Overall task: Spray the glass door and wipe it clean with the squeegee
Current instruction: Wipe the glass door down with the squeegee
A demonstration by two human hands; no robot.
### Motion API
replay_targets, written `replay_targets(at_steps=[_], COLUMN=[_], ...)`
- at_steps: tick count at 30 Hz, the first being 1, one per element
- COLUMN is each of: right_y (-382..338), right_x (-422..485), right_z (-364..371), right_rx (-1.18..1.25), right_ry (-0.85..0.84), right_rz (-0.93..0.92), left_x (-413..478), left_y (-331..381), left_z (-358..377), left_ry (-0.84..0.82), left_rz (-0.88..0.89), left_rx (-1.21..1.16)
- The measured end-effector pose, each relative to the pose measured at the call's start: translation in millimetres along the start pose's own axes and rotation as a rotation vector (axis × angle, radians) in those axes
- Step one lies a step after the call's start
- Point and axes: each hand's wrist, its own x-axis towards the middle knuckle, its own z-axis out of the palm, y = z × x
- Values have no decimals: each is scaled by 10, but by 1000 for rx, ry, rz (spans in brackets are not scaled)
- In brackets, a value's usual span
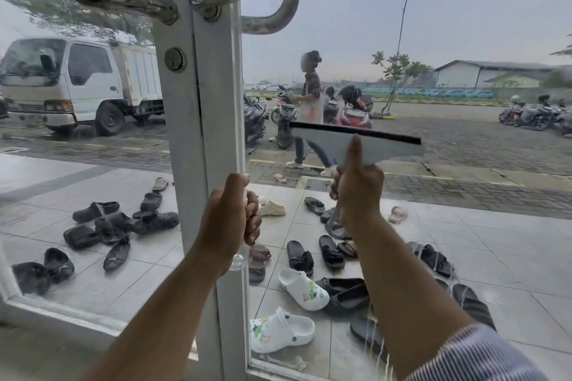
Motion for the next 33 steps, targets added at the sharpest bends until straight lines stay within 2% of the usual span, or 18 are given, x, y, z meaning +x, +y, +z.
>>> replay_targets(at_steps=[4,6,9,15,19,23,28,30,33], right_y=[81,204,369,520,273,30,-212,-266,-257], right_x=[109,1,-178,-288,-150,5,136,90,-37], right_z=[165,160,28,-538,-1021,-1584,-2295,-2395,-2289], right_rx=[-104,-184,-433,-1097,-1388,-1616,-1747,-1799,-1754], right_ry=[77,18,-63,-213,-300,-238,-237,-228,-239], right_rz=[59,107,131,-49,-151,-215,-71,-107,-205], left_x=[26,43,61,71,54,11,-36,-41,-33], left_y=[-38,-42,-39,-49,-87,-130,-162,-143,-133], left_z=[32,64,126,247,424,768,1180,1288,1417], left_ry=[15,14,-5,-31,-55,-108,-184,-205,-207], left_rz=[-18,-21,-33,-30,-35,-50,-35,-34,-32], left_rx=[-17,-17,-9,-1,-18,-54,-58,-60,-42])
